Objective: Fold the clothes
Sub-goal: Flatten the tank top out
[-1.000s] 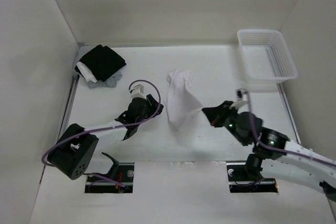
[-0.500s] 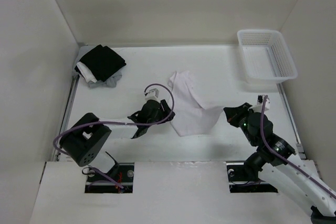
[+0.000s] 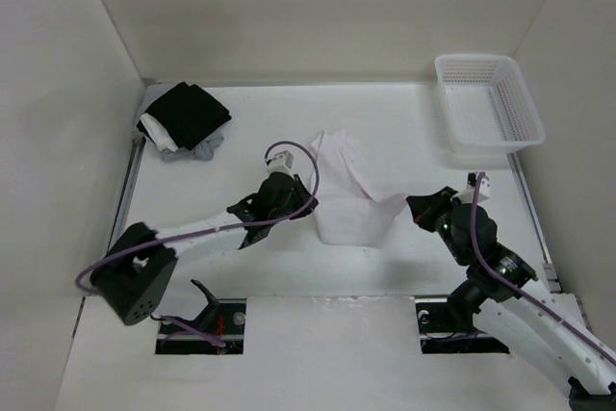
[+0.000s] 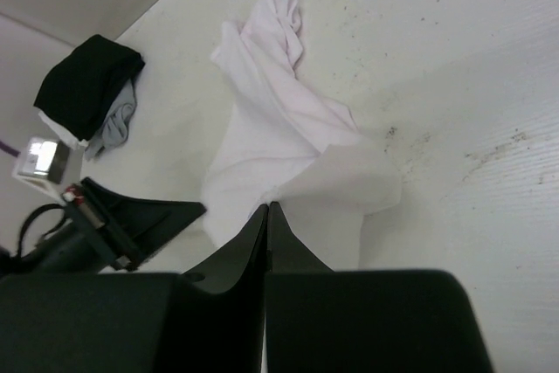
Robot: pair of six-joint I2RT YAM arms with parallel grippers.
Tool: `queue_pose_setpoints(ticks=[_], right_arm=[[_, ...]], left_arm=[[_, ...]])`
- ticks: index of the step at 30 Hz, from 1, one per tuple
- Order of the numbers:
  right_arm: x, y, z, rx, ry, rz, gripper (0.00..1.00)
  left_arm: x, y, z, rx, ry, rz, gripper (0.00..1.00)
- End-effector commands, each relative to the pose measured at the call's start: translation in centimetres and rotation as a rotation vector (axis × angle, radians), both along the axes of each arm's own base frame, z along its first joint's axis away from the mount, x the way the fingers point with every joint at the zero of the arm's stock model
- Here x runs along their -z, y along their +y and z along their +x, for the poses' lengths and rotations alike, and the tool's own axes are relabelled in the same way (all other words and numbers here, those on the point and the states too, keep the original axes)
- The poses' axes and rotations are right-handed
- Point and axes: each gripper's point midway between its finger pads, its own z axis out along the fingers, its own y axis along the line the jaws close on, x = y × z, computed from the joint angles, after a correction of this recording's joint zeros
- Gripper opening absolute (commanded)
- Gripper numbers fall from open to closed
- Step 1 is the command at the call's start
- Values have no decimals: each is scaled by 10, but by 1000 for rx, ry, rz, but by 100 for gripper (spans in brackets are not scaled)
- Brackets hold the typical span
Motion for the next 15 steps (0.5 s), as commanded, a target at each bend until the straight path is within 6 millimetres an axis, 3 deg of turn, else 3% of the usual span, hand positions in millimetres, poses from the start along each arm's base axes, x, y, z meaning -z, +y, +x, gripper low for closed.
queue_pose_setpoints(ticks=[1,5,9,11,15], right_arm=[[-23,3,1,-18,-74,37,0],[9,9,2,-35,-2,7,0],[33,7,4,-25,48,2,0],[38,4,6,-13,51,0,0],[36,6,7,-23,43,3,0]], left_arm=[[-52,20,-10,-7,-26,23,9],[-57,44,-17,-11,1,123,13],[-60,61,3,-60,-8,160,28],[-43,56,9,-40,18,183,32],[-10,28,1,38,49,185,37]])
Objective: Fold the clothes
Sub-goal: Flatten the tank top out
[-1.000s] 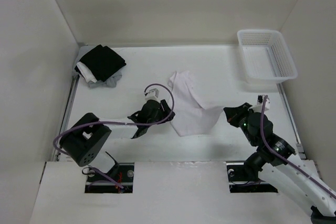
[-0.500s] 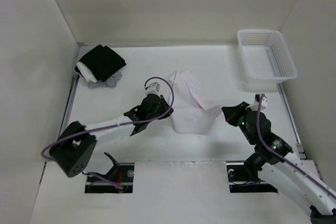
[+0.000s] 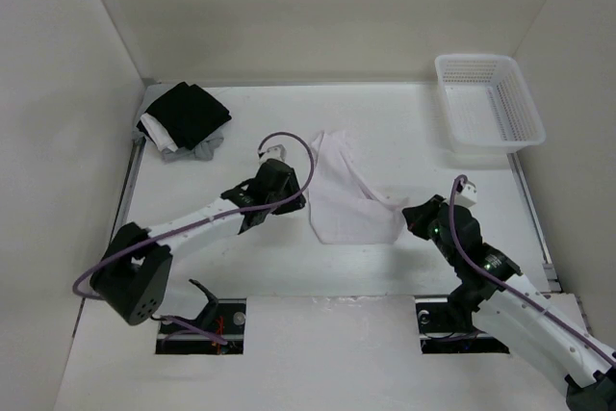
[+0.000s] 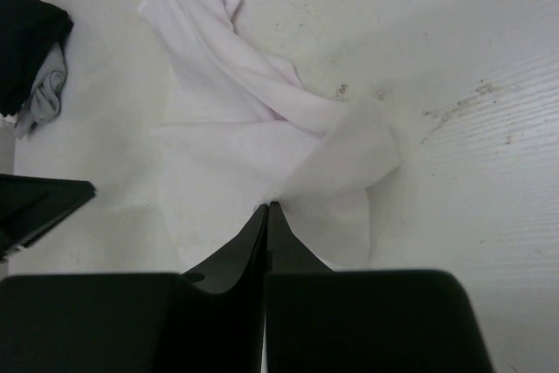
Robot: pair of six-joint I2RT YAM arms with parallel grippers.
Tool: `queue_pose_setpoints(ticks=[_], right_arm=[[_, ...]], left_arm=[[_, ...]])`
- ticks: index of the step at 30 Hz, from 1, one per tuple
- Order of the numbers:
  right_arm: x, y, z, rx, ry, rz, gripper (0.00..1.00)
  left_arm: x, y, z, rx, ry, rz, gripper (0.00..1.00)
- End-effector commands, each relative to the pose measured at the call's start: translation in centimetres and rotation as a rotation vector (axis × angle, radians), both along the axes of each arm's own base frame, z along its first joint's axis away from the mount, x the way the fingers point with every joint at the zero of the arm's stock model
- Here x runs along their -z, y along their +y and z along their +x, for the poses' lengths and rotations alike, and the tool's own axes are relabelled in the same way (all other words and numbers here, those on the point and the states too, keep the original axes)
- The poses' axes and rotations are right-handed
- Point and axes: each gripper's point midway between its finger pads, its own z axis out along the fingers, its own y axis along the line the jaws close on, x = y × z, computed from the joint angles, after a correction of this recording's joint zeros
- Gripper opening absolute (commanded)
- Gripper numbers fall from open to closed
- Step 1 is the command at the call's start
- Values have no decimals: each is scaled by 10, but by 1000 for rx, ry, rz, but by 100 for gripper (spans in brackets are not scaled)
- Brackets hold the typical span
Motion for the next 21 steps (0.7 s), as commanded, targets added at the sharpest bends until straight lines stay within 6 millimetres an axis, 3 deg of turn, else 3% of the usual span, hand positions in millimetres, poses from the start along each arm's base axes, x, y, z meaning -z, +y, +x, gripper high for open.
queue_pose_setpoints(ticks=[1,3,6,8,11,13,17,21], right_arm=[[-23,8,8,-13,-73,59,0],[-23,10,9,-22,-77,64,0],[-21,16,9,-44,-77,75,0],[-21,17,9,-48,-77,80,0],[-22,16,8,-44,-84,87,0],[-22,16,7,-47,-87,89,0],[-17,14,6,-46,-79,76,0],[-5,13,7,-42,-55,64,0]], left_arm=[[11,-28,-6,95,-23,-23,41],[14,-44,-5,130,-42,-62,46],[28,-60,2,146,-25,-78,43],[37,-64,6,145,-12,-68,31],[42,-63,5,139,9,-56,5],[32,-56,-4,134,8,-55,2],[6,-18,-38,99,53,21,2],[-14,17,-61,47,89,59,9]])
